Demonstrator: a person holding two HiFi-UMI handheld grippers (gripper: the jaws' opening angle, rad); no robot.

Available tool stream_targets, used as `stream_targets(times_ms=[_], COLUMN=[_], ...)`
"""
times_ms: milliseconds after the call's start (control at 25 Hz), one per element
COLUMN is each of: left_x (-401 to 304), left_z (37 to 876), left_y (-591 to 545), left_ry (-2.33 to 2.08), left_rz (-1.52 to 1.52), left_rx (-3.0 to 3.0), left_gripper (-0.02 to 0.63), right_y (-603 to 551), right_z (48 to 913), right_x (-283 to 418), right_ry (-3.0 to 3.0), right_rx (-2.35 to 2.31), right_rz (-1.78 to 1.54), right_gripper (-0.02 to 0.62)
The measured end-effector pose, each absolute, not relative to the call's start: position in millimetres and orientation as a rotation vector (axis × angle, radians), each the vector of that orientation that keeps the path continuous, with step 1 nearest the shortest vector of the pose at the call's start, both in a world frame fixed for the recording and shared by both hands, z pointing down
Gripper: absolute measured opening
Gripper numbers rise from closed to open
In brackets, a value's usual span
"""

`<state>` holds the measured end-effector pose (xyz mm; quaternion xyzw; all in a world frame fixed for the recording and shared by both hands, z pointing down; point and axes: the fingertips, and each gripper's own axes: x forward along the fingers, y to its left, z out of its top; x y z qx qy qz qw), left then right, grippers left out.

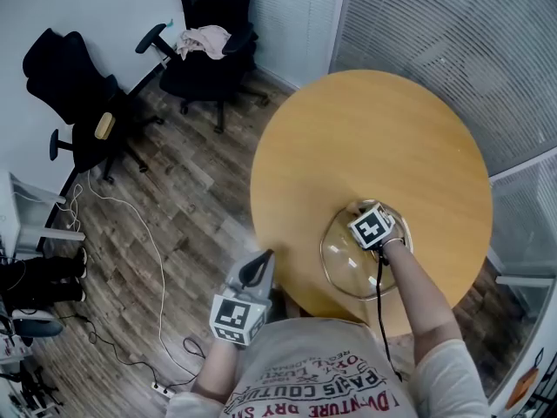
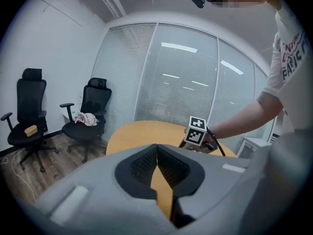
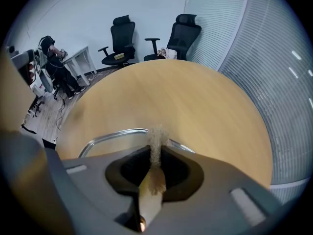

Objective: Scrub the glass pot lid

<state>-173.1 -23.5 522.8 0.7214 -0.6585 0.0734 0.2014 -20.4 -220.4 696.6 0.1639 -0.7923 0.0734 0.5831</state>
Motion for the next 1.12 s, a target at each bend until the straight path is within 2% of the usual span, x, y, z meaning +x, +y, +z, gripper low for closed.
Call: stream_targets(times_ms=[400,1120], left_x=[-182,-179], left_z=[523,521], left_y=[-15,0], left_ry=[-1.834,-1.785], left_rz=[0.200,0.215], left_rx=[2.034,2.084], left_gripper=[0.008,0.008], right_y=[-181,-90], right_z=[695,693], right_x=[-44,-44], right_ry=[-1.864,-1.864], right_rx=[0.243,-0.096], right_rz=[0.064,-0.092], right_gripper=[0.066,0.066])
